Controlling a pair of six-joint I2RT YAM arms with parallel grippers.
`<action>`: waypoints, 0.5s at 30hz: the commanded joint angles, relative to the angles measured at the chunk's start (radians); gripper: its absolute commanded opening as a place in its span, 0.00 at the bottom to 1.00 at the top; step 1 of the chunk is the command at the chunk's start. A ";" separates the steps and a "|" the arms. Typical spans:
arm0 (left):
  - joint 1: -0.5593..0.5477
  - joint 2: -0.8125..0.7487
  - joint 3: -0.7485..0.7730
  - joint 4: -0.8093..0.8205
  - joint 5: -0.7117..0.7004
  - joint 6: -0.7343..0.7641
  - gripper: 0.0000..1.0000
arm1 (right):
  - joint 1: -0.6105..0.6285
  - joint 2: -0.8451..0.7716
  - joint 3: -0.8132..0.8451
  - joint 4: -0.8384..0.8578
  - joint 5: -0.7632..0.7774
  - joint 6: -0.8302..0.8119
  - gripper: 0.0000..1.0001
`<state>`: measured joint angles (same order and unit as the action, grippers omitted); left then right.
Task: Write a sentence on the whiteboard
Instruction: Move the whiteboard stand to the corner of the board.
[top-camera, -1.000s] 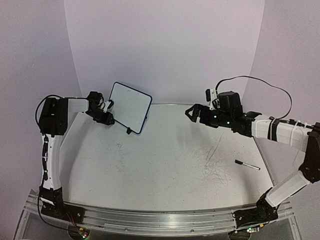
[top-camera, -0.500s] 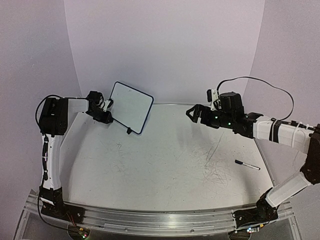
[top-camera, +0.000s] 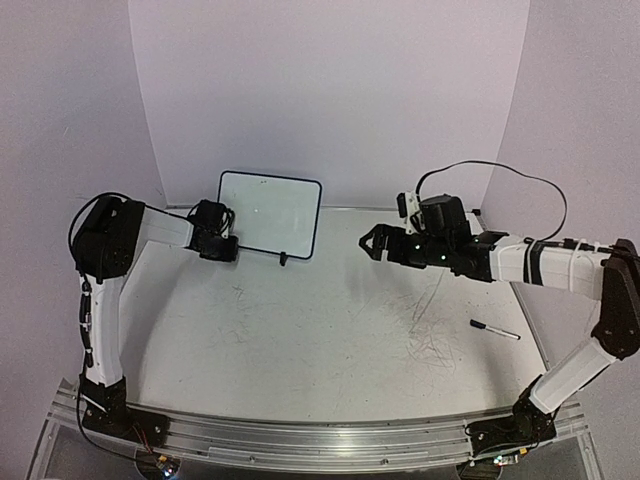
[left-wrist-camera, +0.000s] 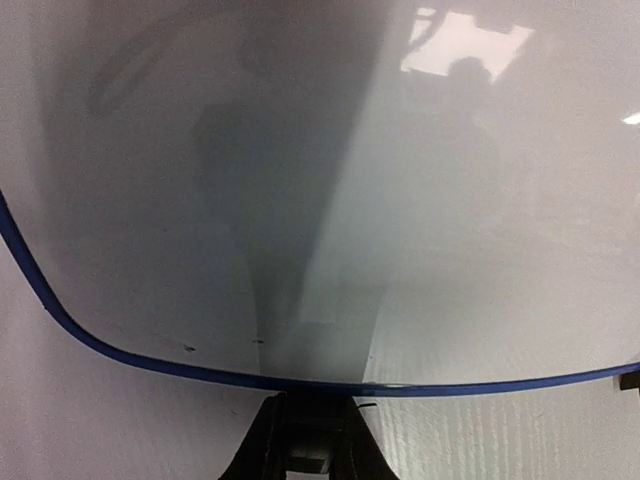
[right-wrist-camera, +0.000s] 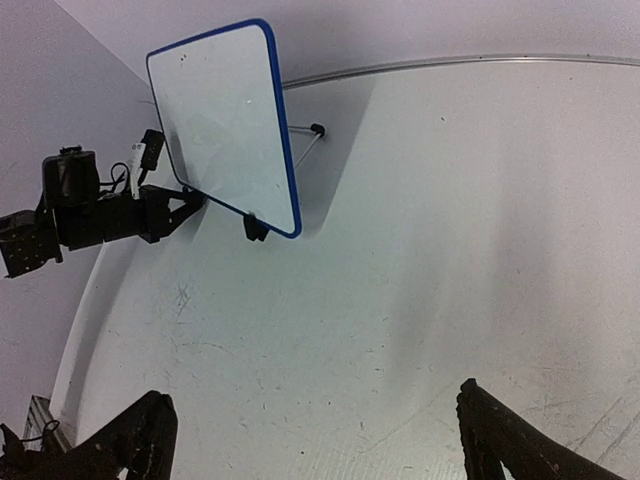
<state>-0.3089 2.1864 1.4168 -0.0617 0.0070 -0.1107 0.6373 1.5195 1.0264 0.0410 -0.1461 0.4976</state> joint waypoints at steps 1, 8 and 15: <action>-0.084 -0.082 -0.105 -0.011 -0.146 -0.218 0.01 | 0.028 0.031 0.015 0.025 0.047 -0.024 0.98; -0.261 -0.155 -0.236 -0.013 -0.310 -0.481 0.00 | 0.063 0.136 0.064 0.019 0.100 -0.039 0.98; -0.412 -0.184 -0.300 -0.092 -0.420 -0.772 0.00 | 0.127 0.309 0.180 0.010 0.150 -0.100 0.91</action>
<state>-0.6177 2.0443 1.1661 -0.0303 -0.3873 -0.6585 0.7187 1.7298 1.0939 0.0296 -0.0477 0.4575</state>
